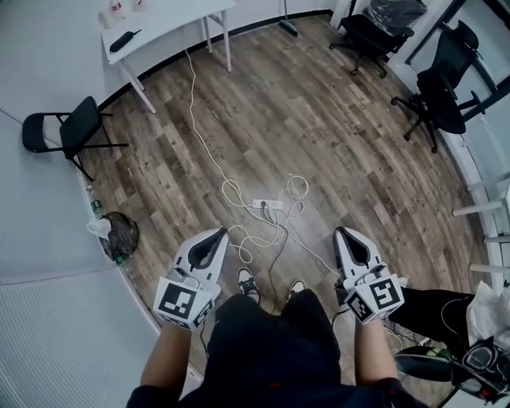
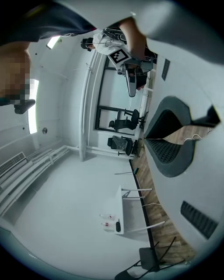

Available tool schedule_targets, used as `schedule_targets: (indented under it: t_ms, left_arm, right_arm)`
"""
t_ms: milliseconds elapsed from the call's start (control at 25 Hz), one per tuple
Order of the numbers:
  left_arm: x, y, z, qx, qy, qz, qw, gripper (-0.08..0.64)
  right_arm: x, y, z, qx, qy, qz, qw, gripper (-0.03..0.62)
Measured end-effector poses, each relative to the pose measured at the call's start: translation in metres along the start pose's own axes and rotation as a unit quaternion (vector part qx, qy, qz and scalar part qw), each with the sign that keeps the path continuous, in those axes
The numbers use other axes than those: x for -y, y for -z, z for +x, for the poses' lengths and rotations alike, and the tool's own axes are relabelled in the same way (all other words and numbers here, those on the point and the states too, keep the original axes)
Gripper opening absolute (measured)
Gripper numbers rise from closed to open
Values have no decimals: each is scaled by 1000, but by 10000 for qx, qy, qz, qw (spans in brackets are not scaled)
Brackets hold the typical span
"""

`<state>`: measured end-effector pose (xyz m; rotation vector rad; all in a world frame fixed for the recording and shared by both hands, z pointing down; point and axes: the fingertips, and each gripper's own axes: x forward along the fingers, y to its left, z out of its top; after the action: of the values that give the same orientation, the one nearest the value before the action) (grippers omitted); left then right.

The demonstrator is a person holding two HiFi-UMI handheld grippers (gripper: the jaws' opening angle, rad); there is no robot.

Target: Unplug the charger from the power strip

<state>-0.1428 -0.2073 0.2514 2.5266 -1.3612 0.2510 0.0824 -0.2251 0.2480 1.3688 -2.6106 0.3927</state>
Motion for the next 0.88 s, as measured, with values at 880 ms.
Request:
schedule_targets:
  t_ms: [880]
  left_arm:
    - [-73,398,284,-958,-347,-393,9940,23]
  right_arm:
    - [190,403,246,-1428,-895,-701,9832,25]
